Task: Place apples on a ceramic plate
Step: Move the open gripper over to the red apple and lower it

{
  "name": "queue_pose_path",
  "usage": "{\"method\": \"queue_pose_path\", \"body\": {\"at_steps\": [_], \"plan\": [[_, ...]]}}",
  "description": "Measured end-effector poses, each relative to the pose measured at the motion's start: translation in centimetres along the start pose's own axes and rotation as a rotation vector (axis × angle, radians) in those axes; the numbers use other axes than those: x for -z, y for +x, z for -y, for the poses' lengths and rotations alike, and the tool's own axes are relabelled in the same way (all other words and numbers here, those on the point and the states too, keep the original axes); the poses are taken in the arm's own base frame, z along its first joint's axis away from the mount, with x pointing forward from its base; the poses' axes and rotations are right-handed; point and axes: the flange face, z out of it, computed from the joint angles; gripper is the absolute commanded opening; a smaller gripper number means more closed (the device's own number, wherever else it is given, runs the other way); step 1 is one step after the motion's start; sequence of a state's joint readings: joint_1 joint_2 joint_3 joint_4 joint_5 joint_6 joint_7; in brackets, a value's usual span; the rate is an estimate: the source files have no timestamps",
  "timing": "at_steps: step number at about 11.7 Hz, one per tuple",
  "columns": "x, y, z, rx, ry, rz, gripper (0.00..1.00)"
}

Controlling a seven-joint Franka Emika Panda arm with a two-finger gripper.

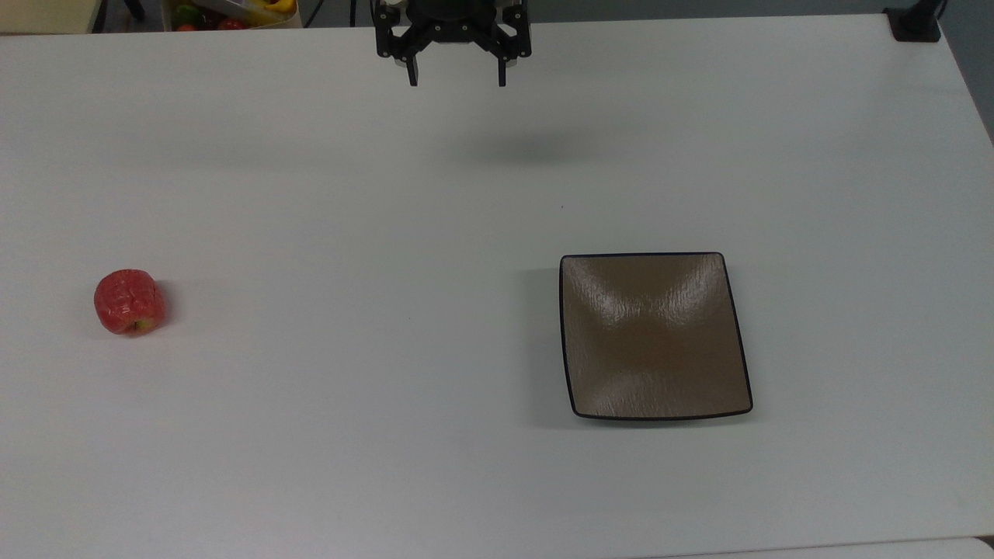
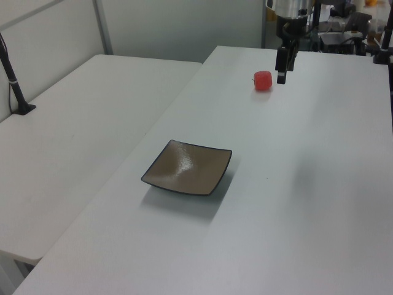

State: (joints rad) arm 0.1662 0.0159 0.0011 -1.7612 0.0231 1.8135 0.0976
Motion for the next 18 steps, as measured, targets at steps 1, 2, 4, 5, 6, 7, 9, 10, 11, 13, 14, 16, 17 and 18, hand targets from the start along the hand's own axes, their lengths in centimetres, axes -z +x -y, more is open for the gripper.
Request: {"method": "queue_pose_path", "body": {"at_steps": [1, 2, 4, 5, 6, 7, 9, 10, 11, 13, 14, 16, 17, 18], "plan": [[0.0, 0.0, 0.0, 0.013, 0.000, 0.001, 1.00], [0.0, 0.0, 0.0, 0.012, 0.000, 0.001, 1.00], [0.0, 0.0, -0.1, 0.011, 0.000, 0.000, 1.00], [0.2, 0.0, -0.2, 0.010, 0.000, -0.003, 1.00], [0.3, -0.1, -0.2, 0.010, 0.000, -0.004, 1.00], [0.3, -0.1, -0.2, 0.010, 0.000, -0.005, 1.00], [0.3, -0.1, -0.2, 0.009, 0.000, -0.005, 1.00], [0.3, 0.0, -0.4, 0.022, -0.006, -0.006, 1.00], [0.3, 0.0, -0.8, 0.071, -0.026, -0.007, 1.00], [0.3, 0.3, -2.3, 0.173, -0.058, -0.012, 1.00], [0.1, 0.7, -3.4, 0.212, -0.074, -0.025, 1.00], [-1.0, 2.3, -6.3, 0.282, -0.120, -0.069, 1.00], [-1.8, 3.1, -7.9, 0.314, -0.148, -0.089, 1.00], [-2.5, 3.9, -9.4, 0.343, -0.175, -0.109, 1.00]]}}
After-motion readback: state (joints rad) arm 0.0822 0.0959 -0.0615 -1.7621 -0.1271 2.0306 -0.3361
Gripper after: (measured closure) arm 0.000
